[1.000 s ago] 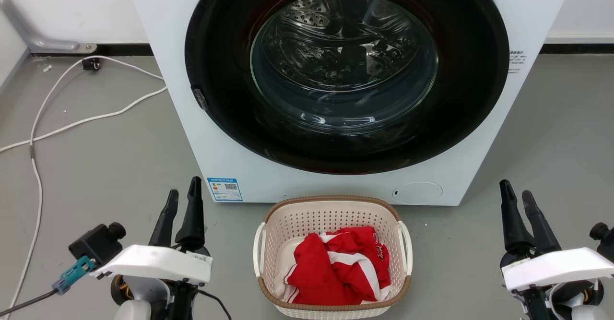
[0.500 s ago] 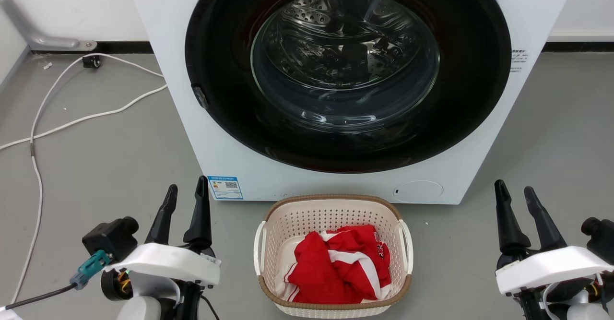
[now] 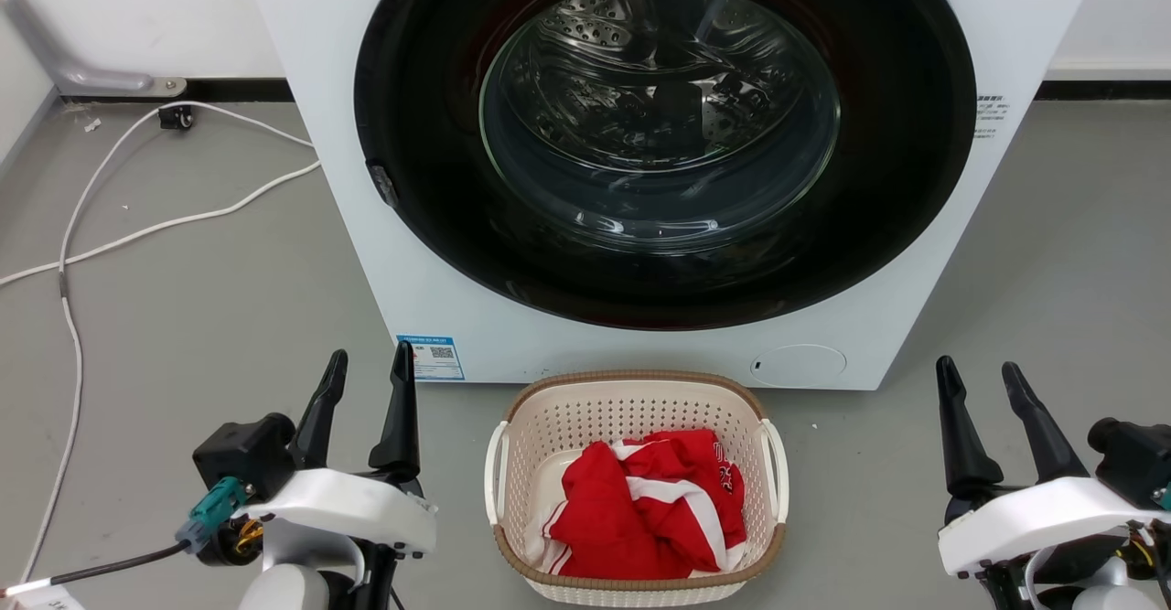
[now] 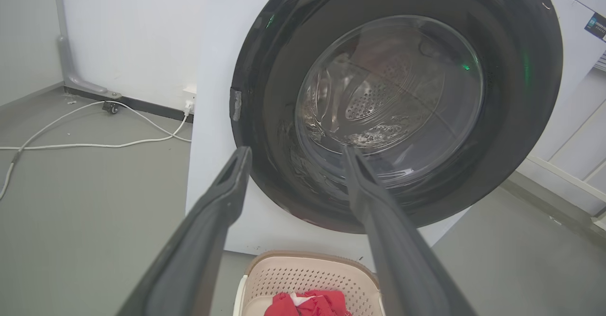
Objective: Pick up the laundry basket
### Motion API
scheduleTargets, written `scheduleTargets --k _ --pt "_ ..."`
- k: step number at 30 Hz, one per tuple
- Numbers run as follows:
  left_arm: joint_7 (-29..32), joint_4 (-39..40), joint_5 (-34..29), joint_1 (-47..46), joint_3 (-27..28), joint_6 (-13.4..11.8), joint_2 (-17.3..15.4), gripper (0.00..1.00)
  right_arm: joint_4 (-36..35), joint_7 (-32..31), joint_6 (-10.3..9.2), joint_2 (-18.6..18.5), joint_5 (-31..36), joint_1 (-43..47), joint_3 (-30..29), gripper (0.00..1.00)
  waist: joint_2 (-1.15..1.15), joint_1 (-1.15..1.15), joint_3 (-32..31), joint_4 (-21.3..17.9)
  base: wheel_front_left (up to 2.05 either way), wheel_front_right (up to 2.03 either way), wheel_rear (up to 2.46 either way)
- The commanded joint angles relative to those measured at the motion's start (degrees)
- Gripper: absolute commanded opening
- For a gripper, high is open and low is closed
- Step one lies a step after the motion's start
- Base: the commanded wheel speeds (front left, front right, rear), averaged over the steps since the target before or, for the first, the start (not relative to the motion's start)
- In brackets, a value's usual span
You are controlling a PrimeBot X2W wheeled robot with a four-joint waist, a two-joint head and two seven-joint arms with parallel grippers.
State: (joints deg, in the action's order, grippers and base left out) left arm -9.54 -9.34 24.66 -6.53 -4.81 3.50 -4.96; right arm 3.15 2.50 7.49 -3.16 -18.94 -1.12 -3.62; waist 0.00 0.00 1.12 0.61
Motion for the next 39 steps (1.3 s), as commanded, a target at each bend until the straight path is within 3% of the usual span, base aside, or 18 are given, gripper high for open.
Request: scheduleTargets --k 1,39 --pt "-0.6 0.3 -1.9 -1.5 -0.2 -0.3 -0.5 1.0 -0.9 0.1 0.0 0.2 1.9 0.1 -0.1 1.0 0.0 0.0 0.0 0.0 0.0 0.0 0.0" --pt "-4.9 -1.3 -19.0 -2.2 -2.1 -2.5 -1.3 1.0 -1.8 1.5 -0.01 0.4 20.8 1.3 -0.3 1.0 0.0 0.0 0.7 0.0 0.0 0.0 0.0"
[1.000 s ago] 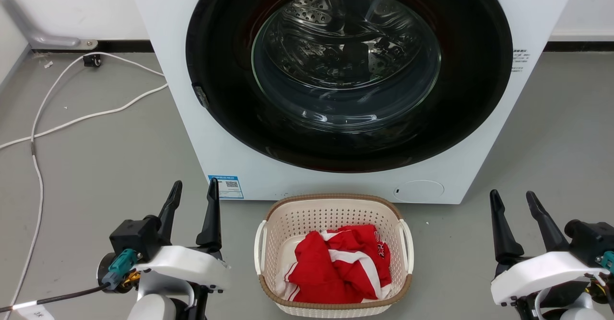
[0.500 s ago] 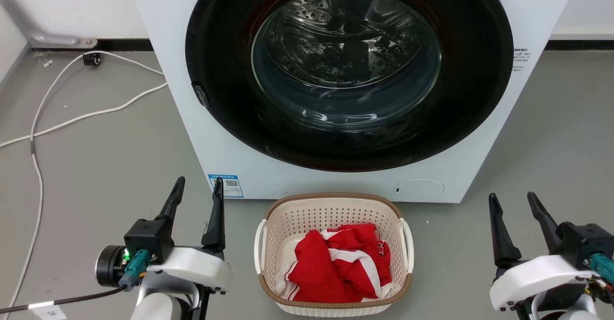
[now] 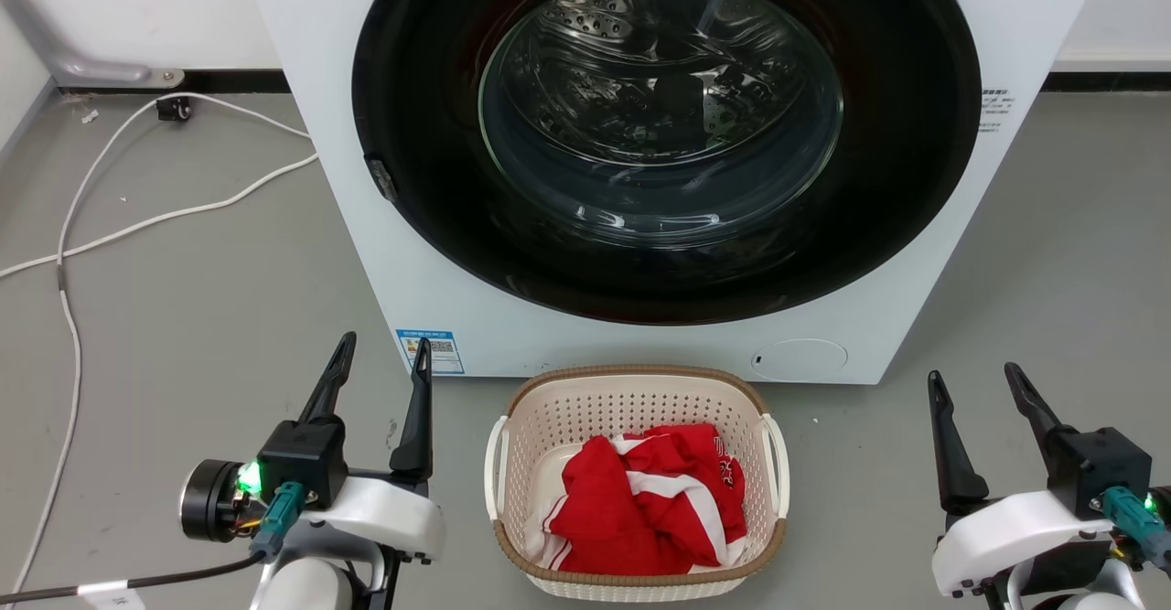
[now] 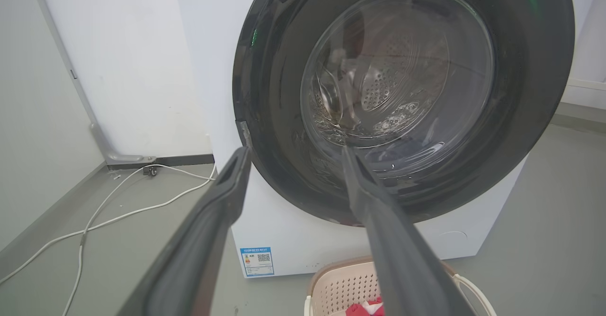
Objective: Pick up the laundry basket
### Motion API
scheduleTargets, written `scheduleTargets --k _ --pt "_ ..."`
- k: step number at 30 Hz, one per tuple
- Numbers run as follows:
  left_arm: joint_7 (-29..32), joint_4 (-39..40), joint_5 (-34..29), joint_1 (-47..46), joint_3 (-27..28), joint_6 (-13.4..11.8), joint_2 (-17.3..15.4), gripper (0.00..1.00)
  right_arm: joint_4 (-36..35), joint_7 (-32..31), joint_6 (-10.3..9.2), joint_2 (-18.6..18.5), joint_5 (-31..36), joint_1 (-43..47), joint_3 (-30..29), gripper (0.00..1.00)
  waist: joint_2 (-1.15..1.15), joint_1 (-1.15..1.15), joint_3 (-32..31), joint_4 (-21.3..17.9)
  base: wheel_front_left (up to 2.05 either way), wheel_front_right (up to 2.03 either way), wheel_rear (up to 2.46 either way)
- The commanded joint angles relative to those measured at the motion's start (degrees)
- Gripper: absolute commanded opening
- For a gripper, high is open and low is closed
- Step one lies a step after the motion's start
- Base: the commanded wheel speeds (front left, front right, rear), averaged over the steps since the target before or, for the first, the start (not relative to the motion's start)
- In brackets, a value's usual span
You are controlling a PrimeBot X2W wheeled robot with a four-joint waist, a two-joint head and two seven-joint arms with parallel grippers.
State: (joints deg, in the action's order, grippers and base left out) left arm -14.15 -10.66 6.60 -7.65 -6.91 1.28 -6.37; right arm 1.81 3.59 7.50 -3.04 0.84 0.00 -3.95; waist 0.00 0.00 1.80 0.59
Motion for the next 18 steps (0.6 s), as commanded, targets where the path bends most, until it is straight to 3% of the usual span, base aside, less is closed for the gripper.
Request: scheduleTargets --k 1,8,18 --pt "-0.5 0.0 -1.1 -1.0 0.0 -0.2 0.1 1.0 -0.5 0.5 -0.02 0.2 1.5 0.3 0.0 1.0 0.0 0.0 0.0 0.0 0.0 0.0 0.0" --pt "-1.1 -0.3 -3.4 -0.9 0.4 -0.4 0.3 1.0 -0.6 1.2 -0.03 0.3 3.9 0.4 0.1 1.0 0.0 0.0 -0.1 -0.2 0.0 0.0 0.0" --pt "-1.1 -0.8 -2.0 -0.9 1.7 0.6 0.6 1.0 0.0 1.6 -0.03 0.3 2.8 -0.2 -0.2 1.0 0.0 0.0 0.2 -0.4 0.0 0.0 0.0"
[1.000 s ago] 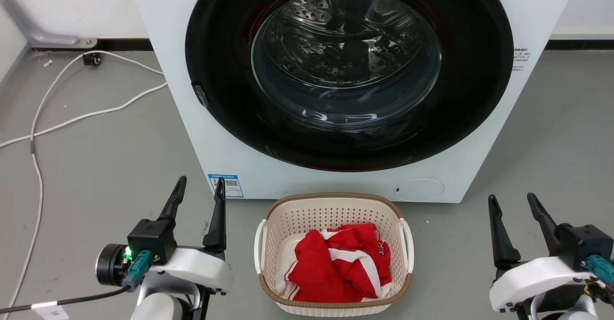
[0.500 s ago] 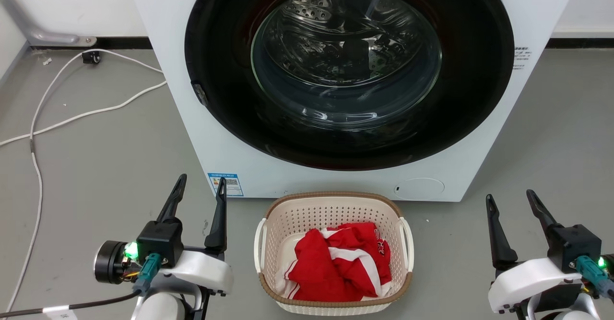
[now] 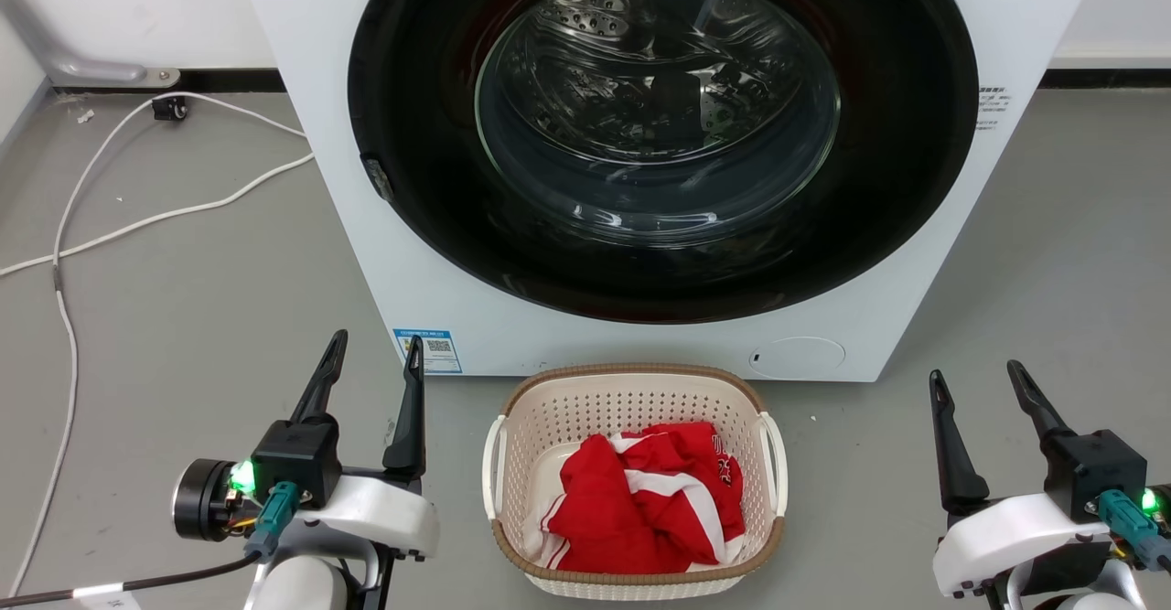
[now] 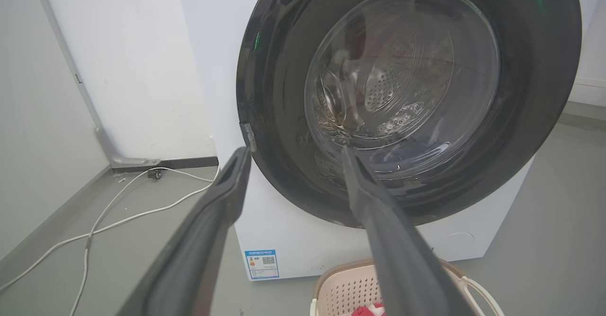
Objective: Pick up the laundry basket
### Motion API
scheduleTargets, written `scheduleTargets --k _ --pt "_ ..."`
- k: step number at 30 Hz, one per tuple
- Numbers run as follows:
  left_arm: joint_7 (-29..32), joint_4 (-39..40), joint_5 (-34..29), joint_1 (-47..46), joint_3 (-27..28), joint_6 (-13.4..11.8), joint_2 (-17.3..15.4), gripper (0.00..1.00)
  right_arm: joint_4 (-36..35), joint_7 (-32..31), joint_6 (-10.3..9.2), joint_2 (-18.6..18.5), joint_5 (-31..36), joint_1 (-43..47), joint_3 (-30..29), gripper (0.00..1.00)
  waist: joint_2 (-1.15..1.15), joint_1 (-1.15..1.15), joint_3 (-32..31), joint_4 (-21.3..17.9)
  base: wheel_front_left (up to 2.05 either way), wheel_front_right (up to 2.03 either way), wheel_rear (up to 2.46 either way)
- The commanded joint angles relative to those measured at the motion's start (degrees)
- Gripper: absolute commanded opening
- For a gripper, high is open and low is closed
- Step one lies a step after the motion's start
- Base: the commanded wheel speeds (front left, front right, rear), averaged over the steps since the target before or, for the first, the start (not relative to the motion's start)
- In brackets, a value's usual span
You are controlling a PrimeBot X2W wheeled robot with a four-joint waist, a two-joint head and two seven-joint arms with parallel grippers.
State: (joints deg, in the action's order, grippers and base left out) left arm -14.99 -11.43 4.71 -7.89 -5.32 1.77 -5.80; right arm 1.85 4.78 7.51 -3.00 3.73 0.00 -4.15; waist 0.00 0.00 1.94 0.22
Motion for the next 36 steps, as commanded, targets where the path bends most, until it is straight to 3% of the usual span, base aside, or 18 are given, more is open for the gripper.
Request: scheduleTargets --k 1,17,26,36 --pt "-0.3 -0.1 -0.1 -0.7 0.2 0.1 0.1 1.0 0.1 0.4 -0.04 0.2 0.0 -0.2 0.0 1.0 0.0 0.0 0.1 0.0 0.0 0.0 0.0" --pt "-0.2 -1.5 0.6 -4.5 1.5 1.3 -0.1 1.0 1.5 -0.6 -0.04 0.2 -1.2 -4.0 0.4 1.0 0.0 0.0 5.2 -0.5 0.0 0.0 0.0" --pt "0.6 -11.0 3.9 -14.1 1.3 3.9 -1.4 1.0 7.1 -5.5 -0.04 0.2 -2.9 -11.9 1.1 1.0 0.0 0.0 12.6 -0.6 0.0 0.0 0.0" --pt "5.7 -22.9 9.1 -25.0 -1.5 5.6 -3.1 1.0 16.3 -13.4 -0.04 0.2 -5.2 -21.1 3.8 1.0 0.0 0.0 21.3 -0.6 0.0 0.0 0.0"
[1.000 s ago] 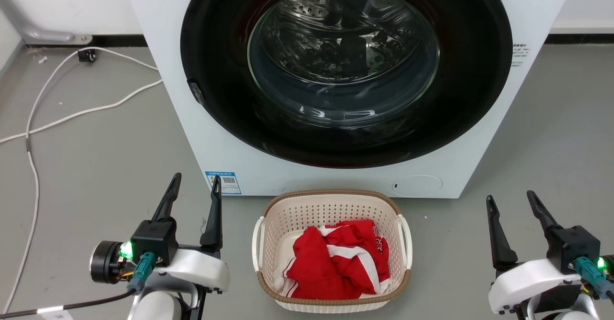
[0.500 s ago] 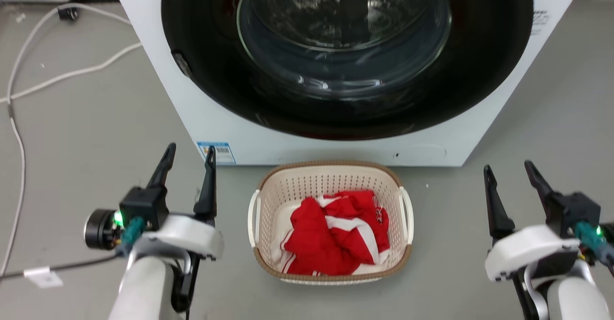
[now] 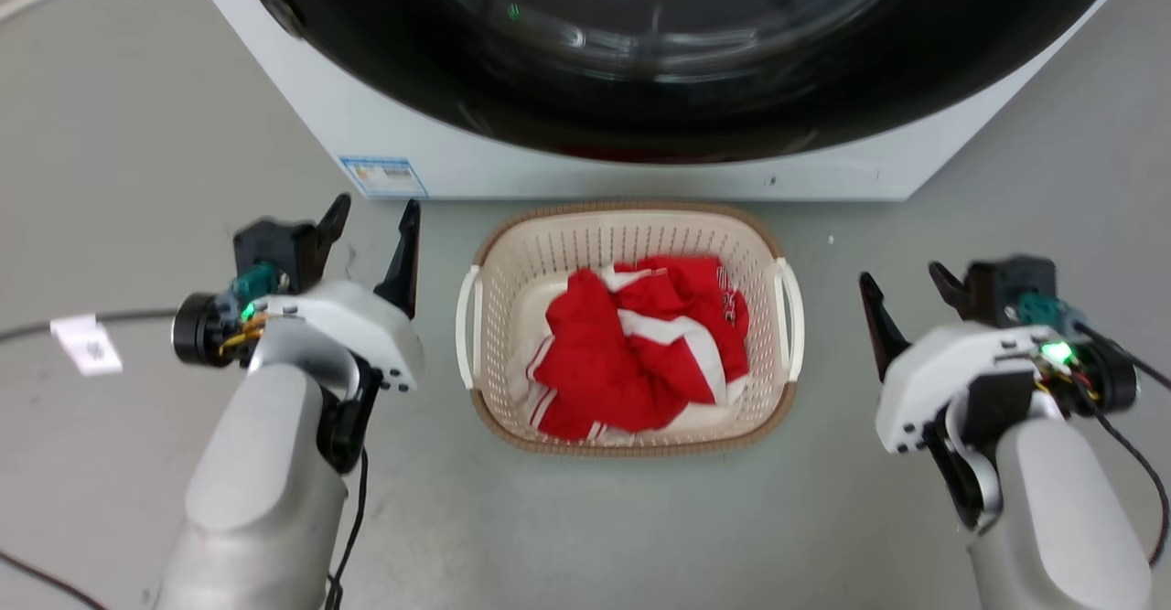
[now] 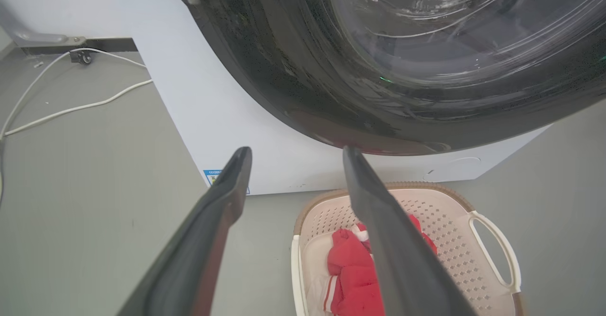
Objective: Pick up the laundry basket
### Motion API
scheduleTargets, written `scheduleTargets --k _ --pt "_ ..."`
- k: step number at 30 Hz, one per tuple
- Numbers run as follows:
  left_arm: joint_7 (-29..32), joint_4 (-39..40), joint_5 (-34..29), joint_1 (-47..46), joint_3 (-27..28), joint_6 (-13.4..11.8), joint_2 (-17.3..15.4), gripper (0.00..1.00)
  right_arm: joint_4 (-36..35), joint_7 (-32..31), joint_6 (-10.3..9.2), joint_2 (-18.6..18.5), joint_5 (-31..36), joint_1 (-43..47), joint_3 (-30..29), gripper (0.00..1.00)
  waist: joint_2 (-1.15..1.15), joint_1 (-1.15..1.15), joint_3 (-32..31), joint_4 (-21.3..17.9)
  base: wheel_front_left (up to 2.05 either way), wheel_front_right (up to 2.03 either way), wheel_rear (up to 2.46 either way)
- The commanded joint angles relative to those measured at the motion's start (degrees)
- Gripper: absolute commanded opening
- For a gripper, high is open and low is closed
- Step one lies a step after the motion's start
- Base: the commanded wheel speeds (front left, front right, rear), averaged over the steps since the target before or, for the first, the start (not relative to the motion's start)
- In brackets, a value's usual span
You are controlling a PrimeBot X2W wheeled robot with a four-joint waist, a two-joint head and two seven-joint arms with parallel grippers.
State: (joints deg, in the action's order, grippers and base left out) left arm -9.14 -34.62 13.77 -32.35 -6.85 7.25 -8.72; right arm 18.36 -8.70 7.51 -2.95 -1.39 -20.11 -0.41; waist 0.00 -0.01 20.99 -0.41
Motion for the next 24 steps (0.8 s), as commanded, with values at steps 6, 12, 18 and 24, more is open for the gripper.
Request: scheduleTargets --k 6,12,18,24 --pt "3.9 -6.7 5.2 -7.9 -4.6 0.2 -1.7 1.0 6.9 -5.7 -0.04 0.1 -0.7 -7.7 2.8 1.0 0.0 0.01 8.8 -0.3 0.0 0.0 0.0" --pt "7.9 -11.9 12.4 -13.7 -10.9 0.3 -4.6 1.0 14.9 -8.2 -0.04 0.1 -1.6 -15.3 5.1 1.0 0.0 0.01 14.5 -0.8 0.0 0.0 0.0" --pt "11.9 -15.5 18.7 -18.3 -17.4 0.3 -6.9 1.0 23.8 -8.8 -0.04 0.1 -3.3 -23.0 7.2 1.0 0.0 0.01 19.4 -1.3 0.0 0.0 0.0" --pt "14.1 -18.7 23.8 -22.5 -22.6 0.3 -7.6 1.0 32.4 -8.5 -0.04 0.1 -3.8 -30.0 8.1 1.0 0.0 0.01 23.7 -1.4 0.0 0.0 0.0"
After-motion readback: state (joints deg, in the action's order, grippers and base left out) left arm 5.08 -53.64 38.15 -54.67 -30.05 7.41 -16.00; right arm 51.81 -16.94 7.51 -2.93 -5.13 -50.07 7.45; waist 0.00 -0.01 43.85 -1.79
